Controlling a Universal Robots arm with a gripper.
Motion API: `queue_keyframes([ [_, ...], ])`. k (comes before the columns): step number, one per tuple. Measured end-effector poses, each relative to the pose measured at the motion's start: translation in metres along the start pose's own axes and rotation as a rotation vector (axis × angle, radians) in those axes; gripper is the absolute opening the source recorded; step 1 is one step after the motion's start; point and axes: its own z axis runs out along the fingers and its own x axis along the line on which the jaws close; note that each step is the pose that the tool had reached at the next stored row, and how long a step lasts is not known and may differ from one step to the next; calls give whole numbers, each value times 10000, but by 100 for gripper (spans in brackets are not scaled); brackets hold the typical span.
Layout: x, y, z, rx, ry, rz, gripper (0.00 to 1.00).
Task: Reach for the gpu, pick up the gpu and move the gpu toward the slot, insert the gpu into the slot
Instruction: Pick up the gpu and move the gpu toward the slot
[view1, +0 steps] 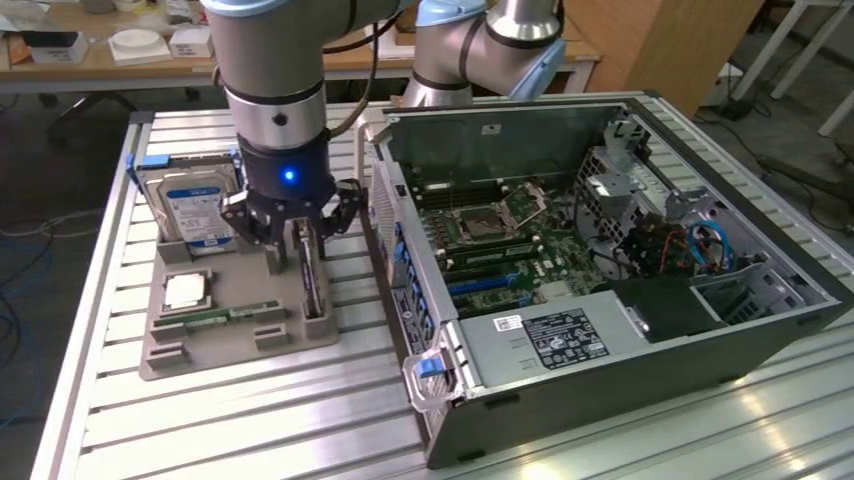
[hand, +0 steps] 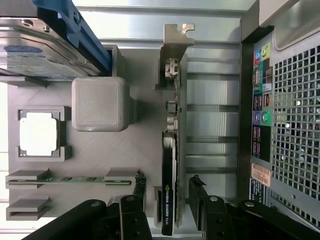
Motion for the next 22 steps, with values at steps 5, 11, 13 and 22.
queue_keyframes([
  [5, -4, -3, 75, 3, -14, 330, 47],
  [11, -54, -5, 136, -17, -27, 615, 47],
  [13, -57, -5, 151, -23, -26, 621, 47],
  [22, -57, 15, 231, 140, -23, 619, 47],
])
